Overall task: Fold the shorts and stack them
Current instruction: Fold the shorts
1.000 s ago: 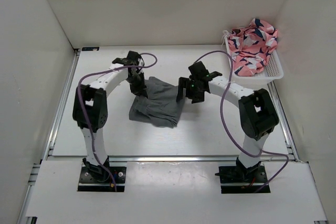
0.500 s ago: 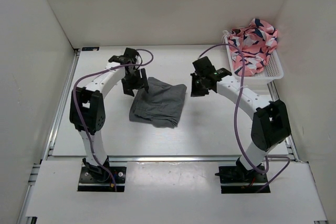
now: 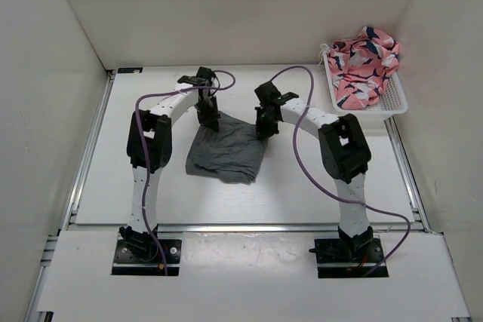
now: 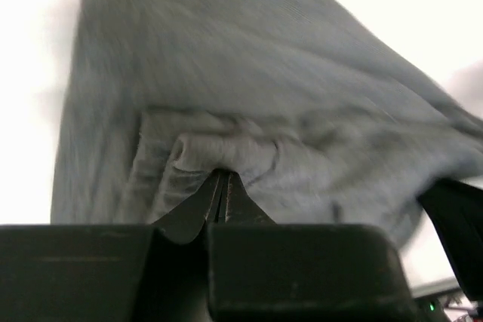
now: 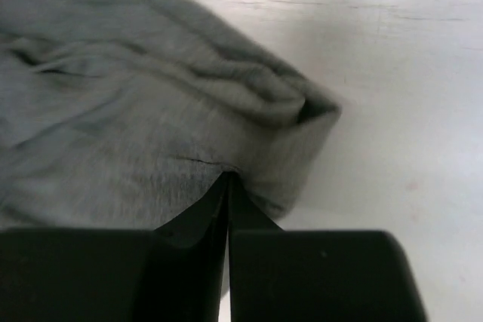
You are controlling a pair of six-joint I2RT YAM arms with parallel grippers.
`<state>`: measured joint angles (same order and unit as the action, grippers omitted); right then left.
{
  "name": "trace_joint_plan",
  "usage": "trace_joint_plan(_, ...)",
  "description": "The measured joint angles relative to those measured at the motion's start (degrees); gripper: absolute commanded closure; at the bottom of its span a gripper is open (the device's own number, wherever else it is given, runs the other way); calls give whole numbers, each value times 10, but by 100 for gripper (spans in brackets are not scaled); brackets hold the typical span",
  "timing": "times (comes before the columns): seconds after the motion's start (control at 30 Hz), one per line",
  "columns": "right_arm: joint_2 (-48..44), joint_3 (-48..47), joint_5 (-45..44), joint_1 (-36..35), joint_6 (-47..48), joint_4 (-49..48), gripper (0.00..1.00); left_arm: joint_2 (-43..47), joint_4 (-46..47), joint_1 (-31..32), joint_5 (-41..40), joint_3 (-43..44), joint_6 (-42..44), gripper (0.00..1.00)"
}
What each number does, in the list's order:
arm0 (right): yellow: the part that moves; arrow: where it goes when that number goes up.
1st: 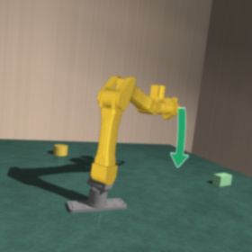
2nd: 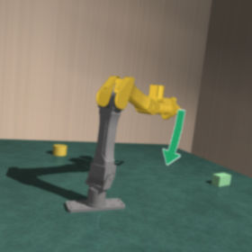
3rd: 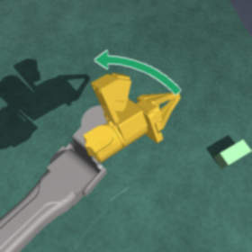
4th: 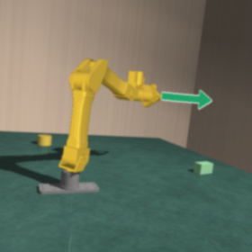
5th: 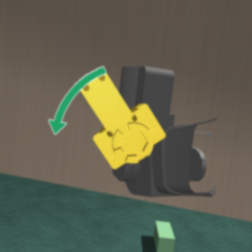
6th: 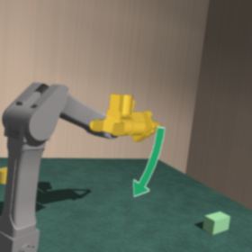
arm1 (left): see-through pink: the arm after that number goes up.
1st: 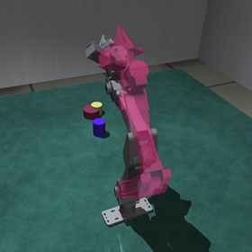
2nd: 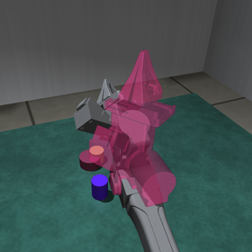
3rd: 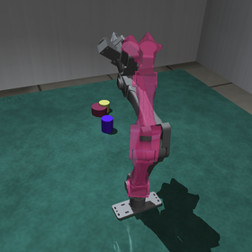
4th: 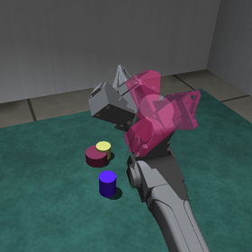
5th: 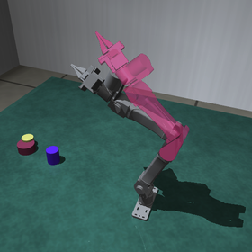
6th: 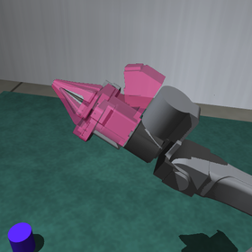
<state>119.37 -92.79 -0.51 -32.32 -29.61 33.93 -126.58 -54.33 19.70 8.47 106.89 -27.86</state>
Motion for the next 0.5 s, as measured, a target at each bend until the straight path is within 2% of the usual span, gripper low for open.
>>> trace_joint_plan(0.13, 31, -13, 4, 1, -13, -2, 98, -45, -6, -17, 13, 23, -2, 90)
trace_joint_plan(0.17, 31, -17, 0, 1, -14, -3, 94, -45, -10, -21, 13, 33, 0, 90)
trace_joint_plan(0.23, 31, -17, -7, 0, -17, -4, 82, -50, -11, -26, 10, 53, 6, 90)
trace_joint_plan(0.27, 30, -17, -10, 0, -17, -4, 60, -54, -14, -28, 4, 63, 9, 87)
trace_joint_plan(0.33, 20, -17, -15, -2, -19, -3, 30, -62, -30, -27, -9, 89, 16, 75)
trace_joint_plan(0.37, 9, -17, -23, -2, -15, 0, 10, -64, -40, -25, -16, 105, 19, 58)
trace_joint_plan(0.43, -23, -17, -46, -2, -9, 10, 0, -64, -60, -20, -26, 133, 28, 40)
trace_joint_plan(0.47, -45, -16, -59, -1, -4, 16, 0, -60, -67, -18, -33, 147, 28, 35)
trace_joint_plan(0.5, -71, -15, -72, 1, 0, 21, 0, -54, -75, -16, -38, 160, 28, 23)
